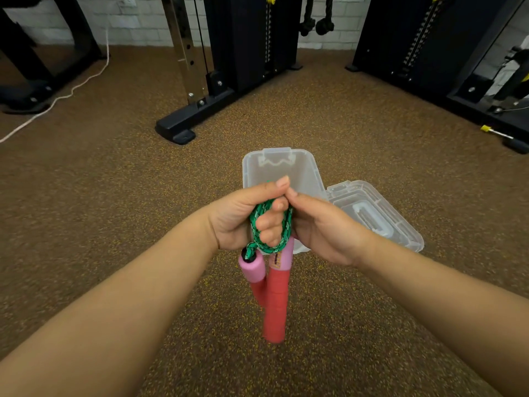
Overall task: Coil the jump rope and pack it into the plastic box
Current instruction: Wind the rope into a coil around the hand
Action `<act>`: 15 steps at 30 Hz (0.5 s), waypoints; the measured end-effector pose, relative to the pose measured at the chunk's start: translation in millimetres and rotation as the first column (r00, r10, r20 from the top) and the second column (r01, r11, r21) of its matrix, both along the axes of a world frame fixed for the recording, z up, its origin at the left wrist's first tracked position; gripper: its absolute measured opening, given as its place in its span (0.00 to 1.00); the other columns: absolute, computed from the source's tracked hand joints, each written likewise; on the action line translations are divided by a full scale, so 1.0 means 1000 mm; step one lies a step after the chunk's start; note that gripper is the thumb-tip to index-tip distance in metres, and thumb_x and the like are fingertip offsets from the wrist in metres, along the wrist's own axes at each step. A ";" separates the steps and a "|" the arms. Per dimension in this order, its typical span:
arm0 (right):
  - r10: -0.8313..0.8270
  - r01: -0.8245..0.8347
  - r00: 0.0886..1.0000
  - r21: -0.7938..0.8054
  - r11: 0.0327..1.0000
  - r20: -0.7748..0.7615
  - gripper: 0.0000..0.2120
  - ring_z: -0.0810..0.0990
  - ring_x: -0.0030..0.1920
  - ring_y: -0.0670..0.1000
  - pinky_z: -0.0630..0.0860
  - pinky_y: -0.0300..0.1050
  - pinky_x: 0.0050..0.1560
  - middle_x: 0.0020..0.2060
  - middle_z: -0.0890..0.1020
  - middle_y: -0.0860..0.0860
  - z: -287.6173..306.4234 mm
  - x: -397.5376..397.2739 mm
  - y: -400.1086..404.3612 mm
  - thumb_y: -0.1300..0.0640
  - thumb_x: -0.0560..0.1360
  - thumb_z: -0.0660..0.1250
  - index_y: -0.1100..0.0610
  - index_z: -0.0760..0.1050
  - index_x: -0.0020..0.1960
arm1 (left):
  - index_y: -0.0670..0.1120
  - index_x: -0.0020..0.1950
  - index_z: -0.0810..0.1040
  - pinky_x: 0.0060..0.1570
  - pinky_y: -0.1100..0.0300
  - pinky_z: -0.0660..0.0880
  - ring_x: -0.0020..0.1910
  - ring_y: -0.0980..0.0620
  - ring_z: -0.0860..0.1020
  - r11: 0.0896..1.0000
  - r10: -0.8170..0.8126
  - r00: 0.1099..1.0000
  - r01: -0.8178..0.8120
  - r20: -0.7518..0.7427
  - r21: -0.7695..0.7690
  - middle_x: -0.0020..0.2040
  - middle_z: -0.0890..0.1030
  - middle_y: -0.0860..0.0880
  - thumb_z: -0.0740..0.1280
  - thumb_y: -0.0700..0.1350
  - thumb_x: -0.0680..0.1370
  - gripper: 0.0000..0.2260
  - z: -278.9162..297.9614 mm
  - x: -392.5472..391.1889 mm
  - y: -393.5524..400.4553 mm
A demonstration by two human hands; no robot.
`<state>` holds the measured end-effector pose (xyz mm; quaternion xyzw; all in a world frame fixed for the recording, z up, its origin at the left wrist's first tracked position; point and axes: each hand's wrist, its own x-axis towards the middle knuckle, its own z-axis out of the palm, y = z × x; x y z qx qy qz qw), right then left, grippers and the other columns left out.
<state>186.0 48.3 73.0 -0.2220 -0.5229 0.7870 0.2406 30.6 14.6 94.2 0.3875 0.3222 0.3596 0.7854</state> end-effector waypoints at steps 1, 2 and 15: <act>0.032 -0.032 0.999 0.000 0.999 -0.018 0.11 0.83 0.43 0.49 0.79 0.41 0.48 0.44 0.85 0.54 -0.001 0.005 0.003 0.52 0.77 0.61 0.54 0.80 0.49 | 0.48 0.30 0.75 0.27 0.63 0.71 0.18 0.55 0.72 1.000 -0.009 1.000 0.009 0.029 -0.001 0.18 0.71 0.53 0.73 0.57 0.66 0.15 -0.002 -0.003 0.001; 0.053 -0.053 0.998 0.008 0.999 -0.014 0.12 0.83 0.47 0.49 0.78 0.41 0.51 0.47 0.84 0.54 -0.001 0.010 0.006 0.57 0.76 0.60 0.56 0.78 0.55 | 0.48 0.31 0.76 0.28 0.63 0.72 0.19 0.55 0.73 1.000 -0.016 0.999 0.016 0.051 -0.003 0.19 0.72 0.53 0.75 0.56 0.65 0.14 -0.004 -0.005 0.001; 0.054 -0.075 0.988 0.145 0.987 0.143 0.14 0.77 0.37 0.45 0.76 0.36 0.39 0.39 0.77 0.54 0.006 0.019 0.008 0.71 0.76 0.60 0.62 0.72 0.60 | 0.45 0.49 0.83 0.49 0.58 0.79 0.43 0.50 0.84 0.966 -0.250 0.968 0.250 -0.005 0.060 0.42 0.86 0.46 0.72 0.35 0.66 0.13 0.003 -0.003 0.005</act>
